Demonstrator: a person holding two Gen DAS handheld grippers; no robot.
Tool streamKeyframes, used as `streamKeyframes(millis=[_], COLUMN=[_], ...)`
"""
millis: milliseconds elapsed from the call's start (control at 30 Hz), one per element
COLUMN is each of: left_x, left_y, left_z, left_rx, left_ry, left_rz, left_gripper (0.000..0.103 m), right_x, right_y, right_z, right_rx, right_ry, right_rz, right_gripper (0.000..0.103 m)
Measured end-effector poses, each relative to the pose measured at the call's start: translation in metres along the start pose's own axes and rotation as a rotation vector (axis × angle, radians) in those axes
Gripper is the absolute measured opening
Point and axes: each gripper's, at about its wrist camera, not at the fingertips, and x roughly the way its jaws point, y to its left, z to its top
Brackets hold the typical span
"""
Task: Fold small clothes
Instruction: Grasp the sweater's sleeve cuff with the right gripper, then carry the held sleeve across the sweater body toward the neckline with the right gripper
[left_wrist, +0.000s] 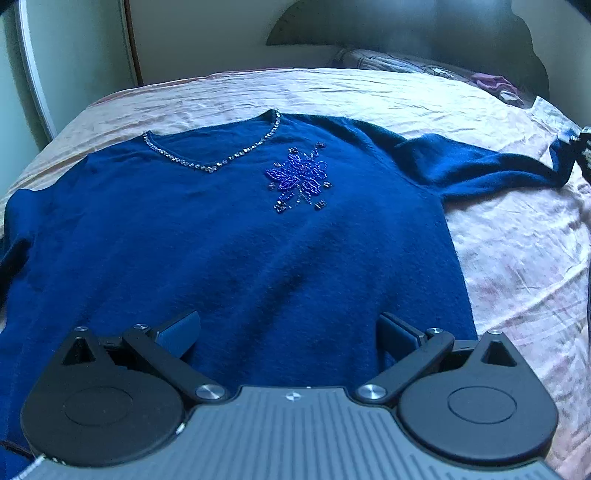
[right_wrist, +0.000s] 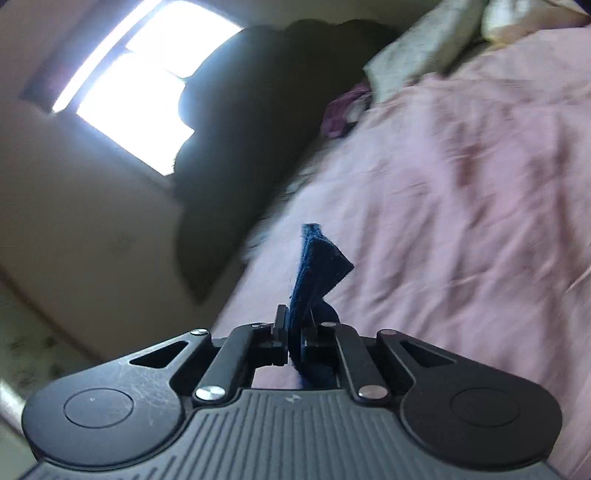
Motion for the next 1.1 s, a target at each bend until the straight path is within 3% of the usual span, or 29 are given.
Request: streamKeyframes(millis=[167,333,567,767,1100], left_x=[-0.004,-0.009,-0.005,0.002,0.008], left_y=[0.011,0.029,0.057,0.067,0.066], left_z=[0.004,0.009,0.013,0.006,0.000], left_rx=[-0.027,-0.061,-0.143,-0.177,-0.172], left_ry=[-0.023,-0.058,-0.063,-0.048,-0.041], left_rz=[0.019,0.069,0.116,0.141,0.148], left_gripper=[0.103,0.103,0.103,0.103,0.103], right_x=[-0.007,-0.002,-0.001,-0.013,-0.009], right_y=[0.048,0.085,0.138,0.177,0.194], right_z=[-0.034,-0.076,-0.136,-0.187,-0.220], right_rx=[-0.052,-0.112,-0.310,-0.595,-0.643], right_ry=[0.101,0.190,0.294,0.286,0.348], right_rz=[0.143,0.198,0.204,0.185,0.206], right_gripper=[0.005,0.005,0.006,0.006,0.006])
